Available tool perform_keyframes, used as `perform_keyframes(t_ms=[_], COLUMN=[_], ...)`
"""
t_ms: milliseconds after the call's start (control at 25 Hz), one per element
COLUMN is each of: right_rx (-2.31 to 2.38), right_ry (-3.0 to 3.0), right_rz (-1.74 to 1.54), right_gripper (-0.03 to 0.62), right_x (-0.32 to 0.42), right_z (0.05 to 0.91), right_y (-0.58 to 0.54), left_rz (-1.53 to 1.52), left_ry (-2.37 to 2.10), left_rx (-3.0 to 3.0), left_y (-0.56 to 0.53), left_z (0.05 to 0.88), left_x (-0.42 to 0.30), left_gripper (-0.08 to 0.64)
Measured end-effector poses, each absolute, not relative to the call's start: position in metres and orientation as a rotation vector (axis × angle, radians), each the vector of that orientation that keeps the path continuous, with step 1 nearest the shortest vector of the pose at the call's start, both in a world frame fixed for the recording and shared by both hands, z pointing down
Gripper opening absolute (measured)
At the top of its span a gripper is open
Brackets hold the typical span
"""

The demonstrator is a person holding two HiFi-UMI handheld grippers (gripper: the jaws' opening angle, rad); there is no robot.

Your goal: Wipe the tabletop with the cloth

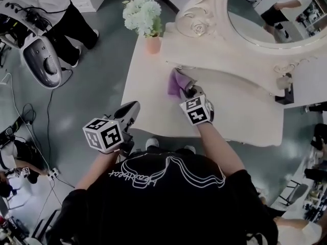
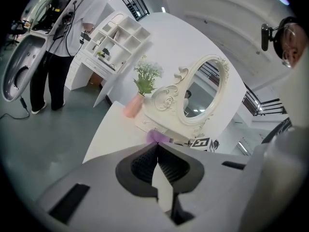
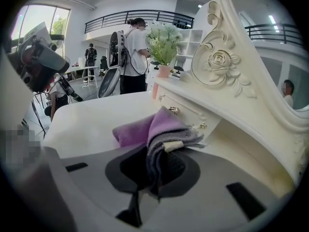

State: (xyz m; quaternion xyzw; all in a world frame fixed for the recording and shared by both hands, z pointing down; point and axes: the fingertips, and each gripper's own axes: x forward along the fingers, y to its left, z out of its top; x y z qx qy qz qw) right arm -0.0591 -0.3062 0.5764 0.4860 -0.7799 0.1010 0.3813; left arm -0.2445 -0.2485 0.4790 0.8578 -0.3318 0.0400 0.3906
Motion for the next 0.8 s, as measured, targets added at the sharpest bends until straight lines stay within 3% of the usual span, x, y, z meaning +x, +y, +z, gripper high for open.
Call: perform_keyframes(t_ms=[800], right_rx=[1.138], right_ry=[-2.003], right_rz=[0.221], right_gripper=[0.051], right_x=[0.004], right_z=[0.577], right_y=[-0.283], left_rz=[0.097], left_ry=[-0.932], left_rx=[2.173], left_y=[-0.208], left_z=[0.444], left_x=[-0.168], left_gripper=[0.005])
